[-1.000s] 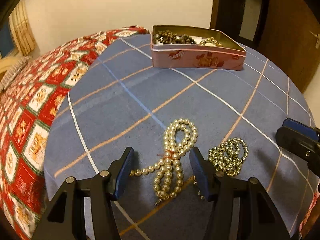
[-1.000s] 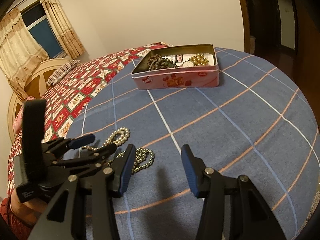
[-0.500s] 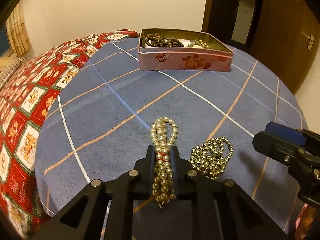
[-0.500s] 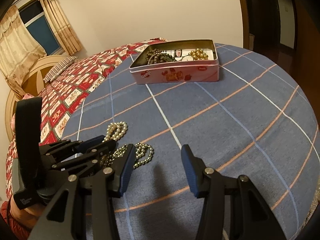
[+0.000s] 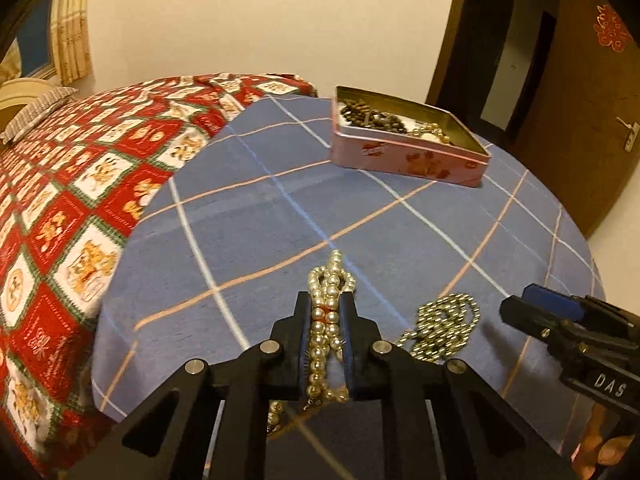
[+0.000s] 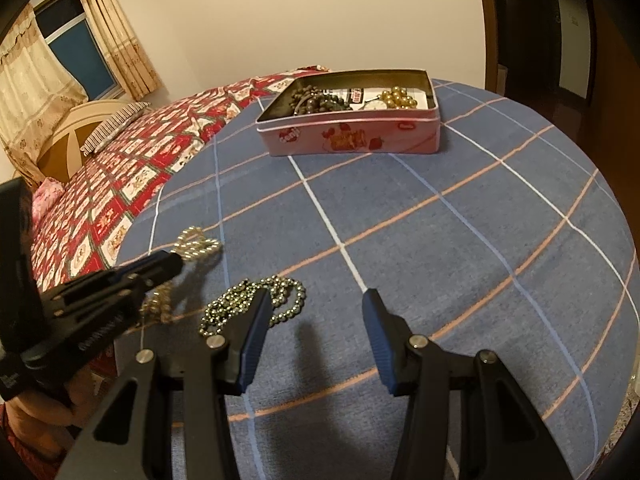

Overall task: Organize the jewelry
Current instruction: 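Grasp the pearl necklace with the left gripper, then grasp the gold bead chain with right gripper while left gripper holds the pearls, then lift the pearl necklace with left gripper while right gripper lifts the gold chain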

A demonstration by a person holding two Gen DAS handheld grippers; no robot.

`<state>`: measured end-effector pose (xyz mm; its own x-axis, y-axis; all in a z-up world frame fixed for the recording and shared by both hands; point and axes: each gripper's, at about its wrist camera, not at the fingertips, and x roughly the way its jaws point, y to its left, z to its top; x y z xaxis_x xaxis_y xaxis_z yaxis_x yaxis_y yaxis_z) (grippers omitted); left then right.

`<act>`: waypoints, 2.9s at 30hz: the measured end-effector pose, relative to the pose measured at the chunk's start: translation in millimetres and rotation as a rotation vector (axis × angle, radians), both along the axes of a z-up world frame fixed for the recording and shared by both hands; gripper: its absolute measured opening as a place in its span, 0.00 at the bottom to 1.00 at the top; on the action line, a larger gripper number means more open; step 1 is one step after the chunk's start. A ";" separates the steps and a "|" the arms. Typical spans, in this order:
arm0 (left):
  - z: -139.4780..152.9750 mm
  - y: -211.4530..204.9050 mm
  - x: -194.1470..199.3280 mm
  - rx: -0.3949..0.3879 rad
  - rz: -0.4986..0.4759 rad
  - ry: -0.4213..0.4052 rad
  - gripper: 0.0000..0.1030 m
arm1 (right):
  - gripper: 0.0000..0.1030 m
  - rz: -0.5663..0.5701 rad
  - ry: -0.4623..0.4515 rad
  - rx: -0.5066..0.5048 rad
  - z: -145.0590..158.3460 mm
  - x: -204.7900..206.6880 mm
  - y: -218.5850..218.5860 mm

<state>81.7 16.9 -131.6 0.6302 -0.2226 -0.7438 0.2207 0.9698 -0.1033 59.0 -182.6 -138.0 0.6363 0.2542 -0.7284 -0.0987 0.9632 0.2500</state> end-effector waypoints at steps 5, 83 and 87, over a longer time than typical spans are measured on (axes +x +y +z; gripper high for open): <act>-13.9 1.6 0.2 0.035 0.009 0.031 0.13 | 0.50 -0.002 0.026 -0.014 -5.1 2.5 3.5; 4.7 15.3 -14.6 -0.036 0.044 -0.023 0.08 | 0.16 0.036 -0.026 -0.002 15.7 5.9 5.6; 6.1 22.4 -11.9 -0.037 0.034 -0.011 0.13 | 0.16 0.030 -0.026 -0.013 14.3 3.7 4.7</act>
